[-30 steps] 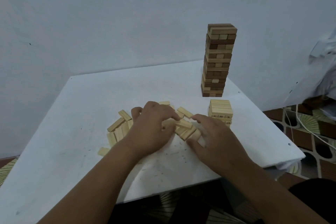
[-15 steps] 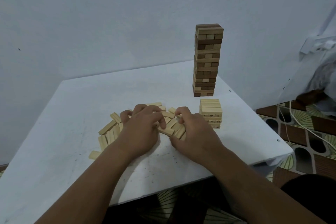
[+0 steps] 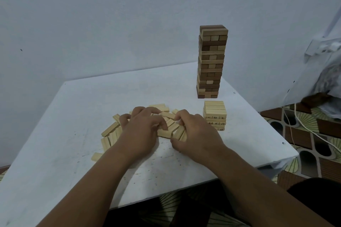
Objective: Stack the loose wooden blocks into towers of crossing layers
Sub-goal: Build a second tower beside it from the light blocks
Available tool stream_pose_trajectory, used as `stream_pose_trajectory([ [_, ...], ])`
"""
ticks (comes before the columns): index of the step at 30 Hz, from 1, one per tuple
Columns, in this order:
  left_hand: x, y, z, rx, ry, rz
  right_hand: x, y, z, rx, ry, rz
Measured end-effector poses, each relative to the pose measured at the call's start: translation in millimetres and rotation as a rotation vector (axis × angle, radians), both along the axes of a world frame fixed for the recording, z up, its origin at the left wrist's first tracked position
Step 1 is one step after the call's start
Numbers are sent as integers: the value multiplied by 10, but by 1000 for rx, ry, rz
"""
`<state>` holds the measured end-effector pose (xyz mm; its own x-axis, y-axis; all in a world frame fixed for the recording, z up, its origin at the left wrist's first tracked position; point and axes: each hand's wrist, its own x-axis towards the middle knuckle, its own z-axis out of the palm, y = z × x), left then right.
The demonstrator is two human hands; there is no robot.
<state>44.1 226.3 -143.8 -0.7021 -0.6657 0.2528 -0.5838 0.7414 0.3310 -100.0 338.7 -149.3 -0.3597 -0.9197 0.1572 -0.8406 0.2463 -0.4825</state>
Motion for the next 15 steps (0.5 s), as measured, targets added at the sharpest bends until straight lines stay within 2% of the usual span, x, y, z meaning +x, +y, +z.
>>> stream_pose_trajectory([
  [3, -4, -6, 8, -10, -38, 25, -2, 11, 23, 12, 18, 12],
  [9, 4, 20, -65, 23, 65, 5, 3, 7, 3, -1, 28, 7],
  [15, 6, 146, 8, 0, -53, -35, -75, 155, -22, 32, -14, 17],
])
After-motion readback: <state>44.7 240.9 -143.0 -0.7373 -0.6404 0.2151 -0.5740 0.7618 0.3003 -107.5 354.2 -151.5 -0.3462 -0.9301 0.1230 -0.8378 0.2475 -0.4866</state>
